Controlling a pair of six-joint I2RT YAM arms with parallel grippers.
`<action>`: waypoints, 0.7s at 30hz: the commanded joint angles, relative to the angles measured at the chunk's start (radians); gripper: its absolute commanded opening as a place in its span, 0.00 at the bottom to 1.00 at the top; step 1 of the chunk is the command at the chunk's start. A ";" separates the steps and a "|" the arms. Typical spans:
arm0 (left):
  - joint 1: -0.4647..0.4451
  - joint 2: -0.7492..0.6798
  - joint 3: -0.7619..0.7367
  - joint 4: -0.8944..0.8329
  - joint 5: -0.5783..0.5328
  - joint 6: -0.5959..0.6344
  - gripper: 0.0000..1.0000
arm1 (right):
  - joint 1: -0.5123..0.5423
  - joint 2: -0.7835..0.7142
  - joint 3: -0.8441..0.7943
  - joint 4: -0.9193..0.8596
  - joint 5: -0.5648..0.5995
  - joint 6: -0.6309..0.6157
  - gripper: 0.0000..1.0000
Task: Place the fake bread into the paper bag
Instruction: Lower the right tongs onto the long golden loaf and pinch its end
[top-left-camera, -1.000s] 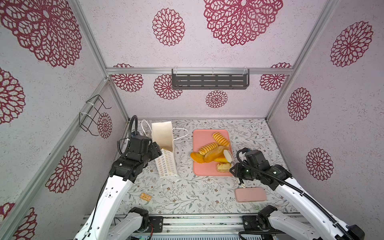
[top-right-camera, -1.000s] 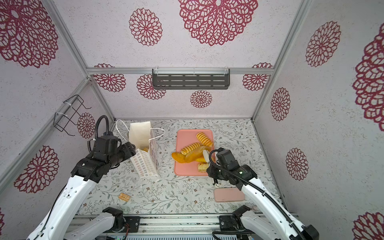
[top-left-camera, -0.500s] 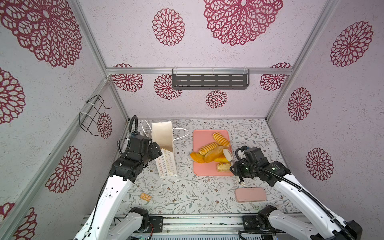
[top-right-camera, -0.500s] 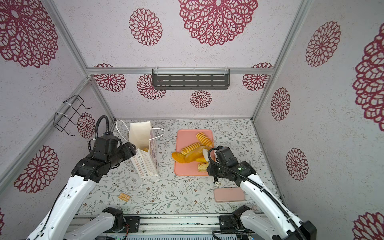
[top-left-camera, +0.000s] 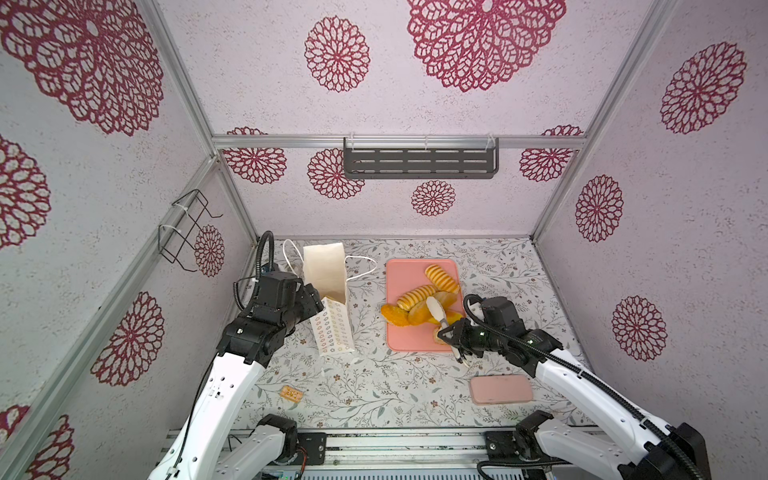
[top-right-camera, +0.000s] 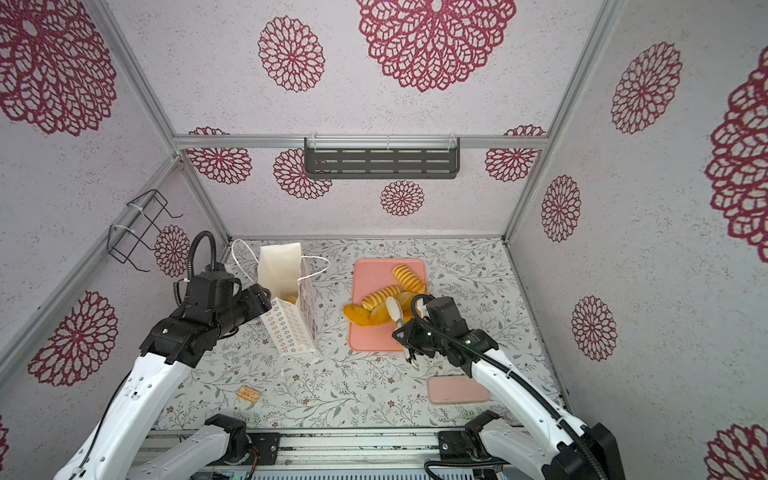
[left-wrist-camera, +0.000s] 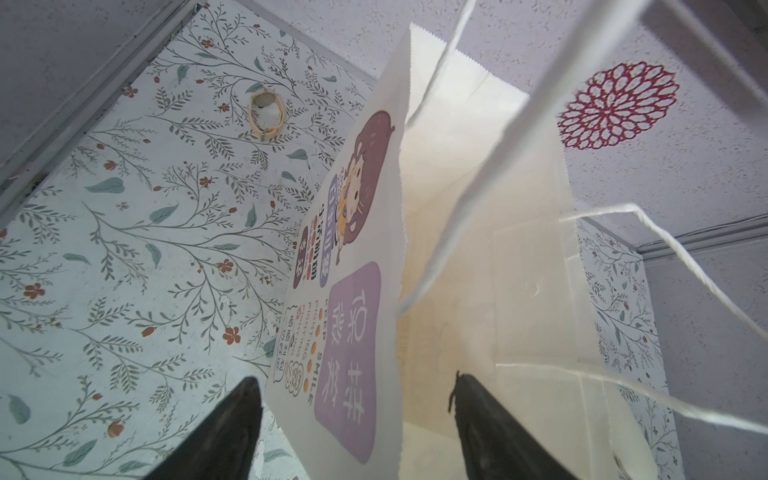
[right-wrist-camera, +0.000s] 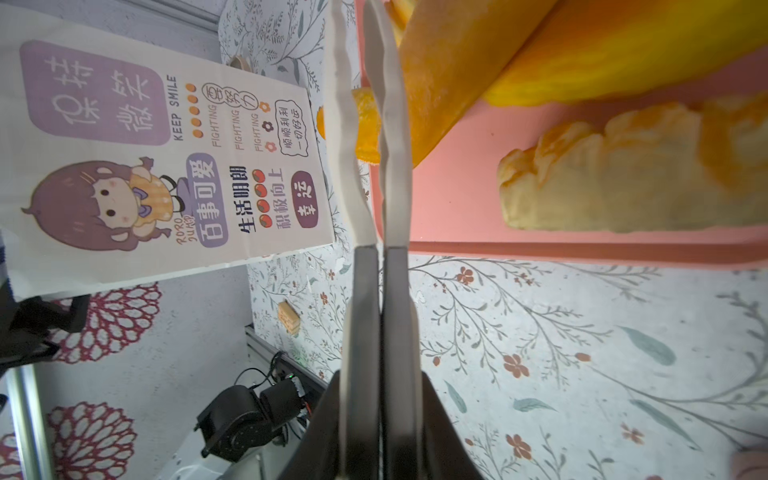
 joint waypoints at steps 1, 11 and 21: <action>0.011 -0.016 -0.025 0.023 -0.011 0.014 0.77 | 0.008 -0.045 -0.014 0.153 -0.028 0.143 0.05; 0.030 -0.027 -0.045 0.047 0.008 0.028 0.78 | 0.085 -0.028 -0.032 0.176 0.007 0.209 0.18; 0.047 -0.047 -0.059 0.044 0.014 0.042 0.78 | 0.123 -0.014 -0.038 0.177 0.032 0.235 0.37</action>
